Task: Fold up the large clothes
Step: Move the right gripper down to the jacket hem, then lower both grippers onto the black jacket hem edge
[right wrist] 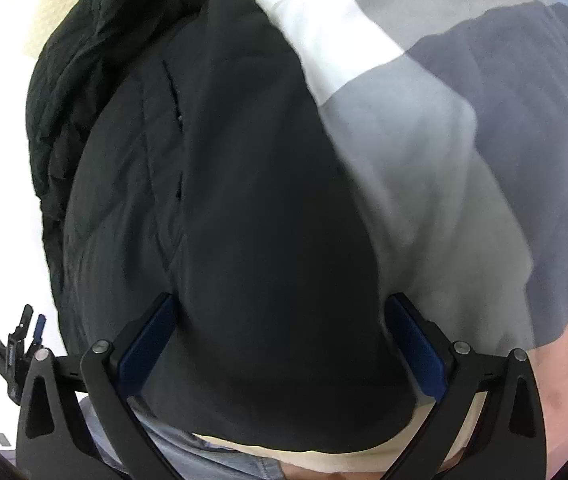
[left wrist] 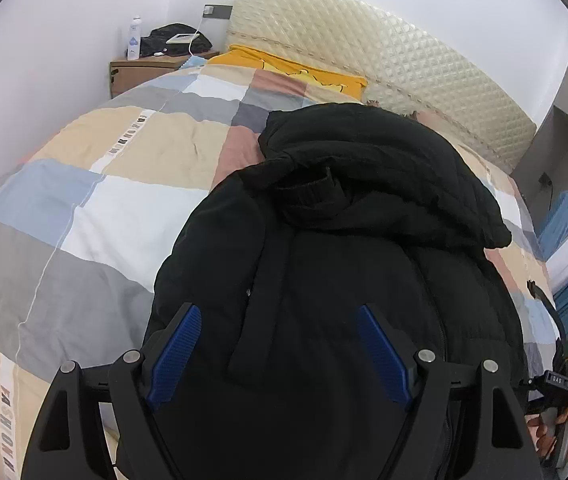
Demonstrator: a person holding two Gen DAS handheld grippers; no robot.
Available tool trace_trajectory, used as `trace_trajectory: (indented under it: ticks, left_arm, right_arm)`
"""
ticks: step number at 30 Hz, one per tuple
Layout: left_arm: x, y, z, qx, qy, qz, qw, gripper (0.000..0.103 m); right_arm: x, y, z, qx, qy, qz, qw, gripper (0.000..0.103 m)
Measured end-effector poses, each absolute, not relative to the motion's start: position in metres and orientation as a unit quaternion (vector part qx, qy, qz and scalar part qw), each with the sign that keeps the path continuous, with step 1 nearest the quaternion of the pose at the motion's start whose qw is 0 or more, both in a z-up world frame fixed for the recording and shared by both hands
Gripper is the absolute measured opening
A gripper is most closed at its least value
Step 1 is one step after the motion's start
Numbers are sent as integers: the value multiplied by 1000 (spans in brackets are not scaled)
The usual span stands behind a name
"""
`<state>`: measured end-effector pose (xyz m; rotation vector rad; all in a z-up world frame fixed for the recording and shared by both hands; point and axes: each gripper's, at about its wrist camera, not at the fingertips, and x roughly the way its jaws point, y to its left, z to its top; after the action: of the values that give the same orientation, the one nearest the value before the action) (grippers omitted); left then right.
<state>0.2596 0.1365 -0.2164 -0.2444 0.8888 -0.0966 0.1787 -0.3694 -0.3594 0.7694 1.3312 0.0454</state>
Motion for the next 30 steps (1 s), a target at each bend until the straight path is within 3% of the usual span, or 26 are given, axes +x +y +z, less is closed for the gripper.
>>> trace_trajectory:
  ticks: [7,15,24,30]
  left_arm:
    - [261,137,-218,-129,430,-50,892,80]
    - [263,137,-221,-134,440,-51,887,80]
    - [266,139,-226,-138,452,-42,880,80]
    - [267,139,-227,-136,455,-39,879,80]
  right_arm:
    - [182,-352,-338,342,573,83,740,99]
    - [171,-331,-264,325,450,205,806,98]
    - [173,-343,-301,269,523,80,805,99]
    - [174,-374,-326,335,543,19,769,100]
